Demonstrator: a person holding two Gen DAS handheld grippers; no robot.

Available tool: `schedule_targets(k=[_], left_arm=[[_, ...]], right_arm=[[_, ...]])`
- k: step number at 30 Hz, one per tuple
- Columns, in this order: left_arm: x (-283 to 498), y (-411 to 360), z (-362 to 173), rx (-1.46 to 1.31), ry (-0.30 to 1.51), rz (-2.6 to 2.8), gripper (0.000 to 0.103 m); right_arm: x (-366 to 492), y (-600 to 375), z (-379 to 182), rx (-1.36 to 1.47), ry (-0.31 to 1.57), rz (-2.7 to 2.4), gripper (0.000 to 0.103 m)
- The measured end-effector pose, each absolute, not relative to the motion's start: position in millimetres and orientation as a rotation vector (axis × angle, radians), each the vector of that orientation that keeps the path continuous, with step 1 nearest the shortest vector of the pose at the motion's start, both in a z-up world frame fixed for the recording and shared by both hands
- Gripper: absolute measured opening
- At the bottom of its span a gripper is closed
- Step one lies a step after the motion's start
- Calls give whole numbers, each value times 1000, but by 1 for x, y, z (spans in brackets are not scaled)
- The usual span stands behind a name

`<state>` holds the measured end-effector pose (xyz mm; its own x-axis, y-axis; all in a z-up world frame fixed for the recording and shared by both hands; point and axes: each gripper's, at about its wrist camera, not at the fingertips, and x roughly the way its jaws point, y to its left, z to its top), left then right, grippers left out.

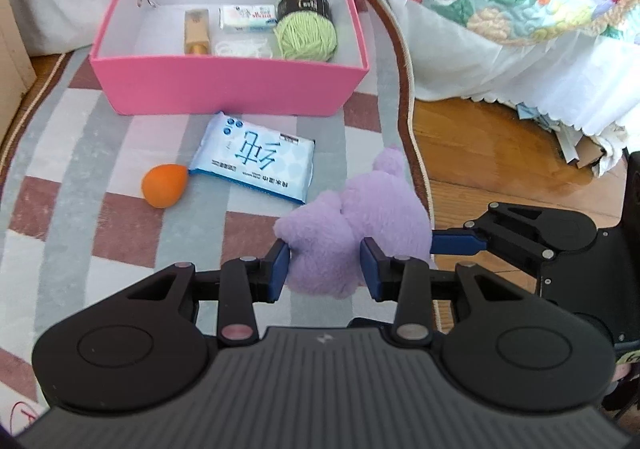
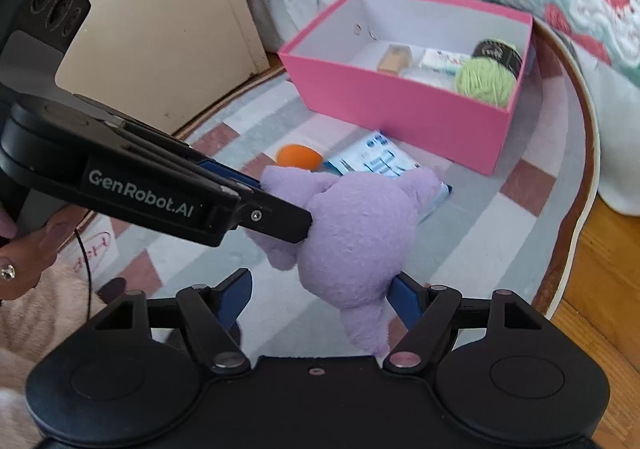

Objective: Organize objects
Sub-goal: 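Lift the purple plush toy with the left tool into the pink box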

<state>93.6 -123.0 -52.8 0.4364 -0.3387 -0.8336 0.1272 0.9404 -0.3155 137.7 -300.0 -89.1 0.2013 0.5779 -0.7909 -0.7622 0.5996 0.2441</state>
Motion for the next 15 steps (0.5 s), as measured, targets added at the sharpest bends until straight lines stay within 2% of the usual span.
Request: schedule_targets(k=[15], left_arm=[[107, -94, 22, -208, 1004, -250, 38]], right_arm=[[154, -270, -5, -201, 896, 979, 80]])
